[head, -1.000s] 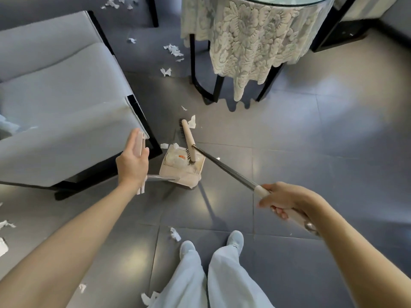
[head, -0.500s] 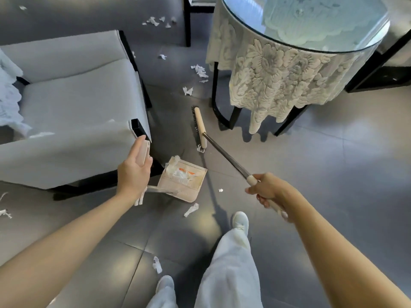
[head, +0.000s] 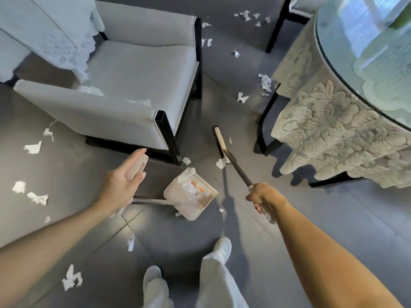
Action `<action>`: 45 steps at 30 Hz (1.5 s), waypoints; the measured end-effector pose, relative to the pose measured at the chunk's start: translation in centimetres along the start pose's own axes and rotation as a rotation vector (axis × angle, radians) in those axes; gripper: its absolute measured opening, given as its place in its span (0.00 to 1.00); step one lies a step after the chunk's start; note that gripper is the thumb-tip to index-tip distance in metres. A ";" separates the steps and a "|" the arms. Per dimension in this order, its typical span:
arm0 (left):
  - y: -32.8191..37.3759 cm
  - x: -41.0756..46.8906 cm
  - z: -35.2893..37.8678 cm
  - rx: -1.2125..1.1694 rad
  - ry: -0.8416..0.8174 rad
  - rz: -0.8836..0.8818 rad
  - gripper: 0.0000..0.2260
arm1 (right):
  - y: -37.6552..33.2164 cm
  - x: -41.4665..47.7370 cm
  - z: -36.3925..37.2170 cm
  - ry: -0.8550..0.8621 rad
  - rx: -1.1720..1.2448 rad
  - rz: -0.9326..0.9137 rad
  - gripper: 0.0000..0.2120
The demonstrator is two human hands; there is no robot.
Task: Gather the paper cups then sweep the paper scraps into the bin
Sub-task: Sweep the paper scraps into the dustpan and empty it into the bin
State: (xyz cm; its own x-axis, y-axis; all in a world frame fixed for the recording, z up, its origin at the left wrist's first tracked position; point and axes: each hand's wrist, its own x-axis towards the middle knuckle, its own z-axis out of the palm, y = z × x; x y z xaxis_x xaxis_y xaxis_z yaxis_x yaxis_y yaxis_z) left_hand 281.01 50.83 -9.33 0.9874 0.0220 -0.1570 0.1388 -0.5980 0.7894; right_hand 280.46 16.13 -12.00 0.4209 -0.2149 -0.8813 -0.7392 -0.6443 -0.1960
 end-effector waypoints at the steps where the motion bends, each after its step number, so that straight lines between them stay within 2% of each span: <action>1: -0.3 -0.2 -0.4 0.005 0.001 -0.012 0.25 | -0.5 -0.6 0.2 -0.024 0.037 0.015 0.15; 5: -1.9 -1.4 -2.2 0.021 0.013 -0.031 0.26 | -0.6 -2.8 2.0 -0.156 0.110 0.000 0.18; 13: -4.1 -2.6 -4.8 0.019 -0.085 -0.001 0.26 | -2.2 -6.4 0.5 -0.020 0.268 0.043 0.19; 19: -1.6 0.3 -2.7 -0.004 -0.050 0.021 0.27 | -3.2 -2.7 -2.7 0.083 0.279 -0.001 0.14; 23: 0.6 2.8 -0.4 -0.042 0.016 -0.030 0.25 | -3.2 0.4 -5.5 0.123 0.177 -0.049 0.13; 27: 2.3 5.3 1.4 -0.019 0.066 0.036 0.25 | -3.3 3.0 -7.6 0.092 0.184 -0.044 0.12; 30: 3.1 5.9 1.8 -0.006 0.074 0.055 0.25 | -3.8 3.9 -8.0 0.025 0.282 0.004 0.10; 33: 3.7 5.6 1.4 0.006 0.055 0.052 0.25 | -4.4 3.6 -6.6 -0.050 0.278 0.031 0.09; 36: 3.3 3.9 0.0 0.032 0.045 0.054 0.26 | -4.7 2.4 -3.8 -0.144 0.159 -0.005 0.13; 38: 2.2 2.2 -1.5 0.069 0.032 0.023 0.25 | -4.6 1.1 -1.4 -0.152 0.084 -0.037 0.15; 45: -4.8 -5.0 -9.1 0.076 0.037 -0.014 0.26 | -4.0 -4.6 8.9 -0.132 0.056 -0.015 0.18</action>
State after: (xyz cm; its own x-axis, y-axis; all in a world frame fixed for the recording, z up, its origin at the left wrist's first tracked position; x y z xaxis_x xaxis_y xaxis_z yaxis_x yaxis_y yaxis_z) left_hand 276.10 60.86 -6.89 0.9878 0.0594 -0.1442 0.1474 -0.6567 0.7396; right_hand 276.78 26.25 -10.98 0.3621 -0.1041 -0.9263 -0.7627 -0.6044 -0.2303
